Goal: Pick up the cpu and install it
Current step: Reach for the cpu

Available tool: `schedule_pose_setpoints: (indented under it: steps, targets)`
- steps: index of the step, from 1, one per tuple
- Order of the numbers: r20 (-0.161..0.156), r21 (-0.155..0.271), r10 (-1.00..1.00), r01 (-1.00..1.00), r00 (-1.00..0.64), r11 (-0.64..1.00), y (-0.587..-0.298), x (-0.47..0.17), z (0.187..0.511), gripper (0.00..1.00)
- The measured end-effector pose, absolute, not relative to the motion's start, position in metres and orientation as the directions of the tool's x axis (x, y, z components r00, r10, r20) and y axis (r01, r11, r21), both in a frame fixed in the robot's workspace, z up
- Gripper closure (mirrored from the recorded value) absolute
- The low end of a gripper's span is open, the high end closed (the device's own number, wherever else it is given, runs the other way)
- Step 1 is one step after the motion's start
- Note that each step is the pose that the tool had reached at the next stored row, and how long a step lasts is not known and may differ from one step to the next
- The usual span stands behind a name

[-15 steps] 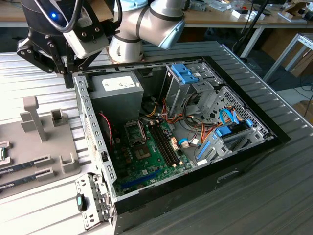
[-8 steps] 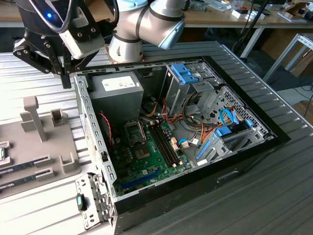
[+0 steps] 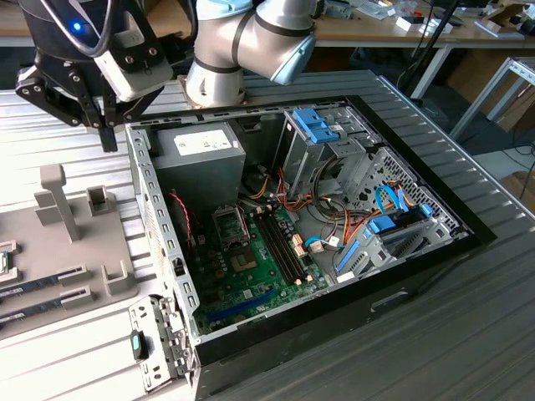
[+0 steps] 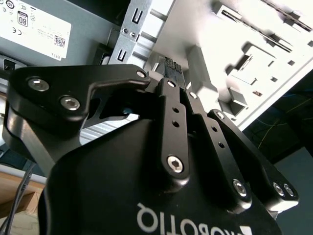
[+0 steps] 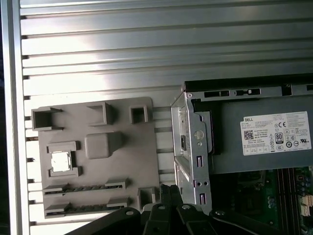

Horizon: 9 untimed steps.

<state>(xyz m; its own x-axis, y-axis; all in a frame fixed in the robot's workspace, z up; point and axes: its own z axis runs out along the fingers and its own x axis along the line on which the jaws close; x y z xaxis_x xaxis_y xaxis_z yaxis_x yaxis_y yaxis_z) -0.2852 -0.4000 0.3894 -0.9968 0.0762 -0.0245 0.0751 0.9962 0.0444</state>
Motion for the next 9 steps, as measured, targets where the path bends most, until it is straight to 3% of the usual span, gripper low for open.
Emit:
schedule_pose_setpoints:
  steps: [9]
  targets:
    - [-0.024,0.044,0.076,0.075,-0.997,0.996,-0.4,-0.2936,0.3892,0.89]
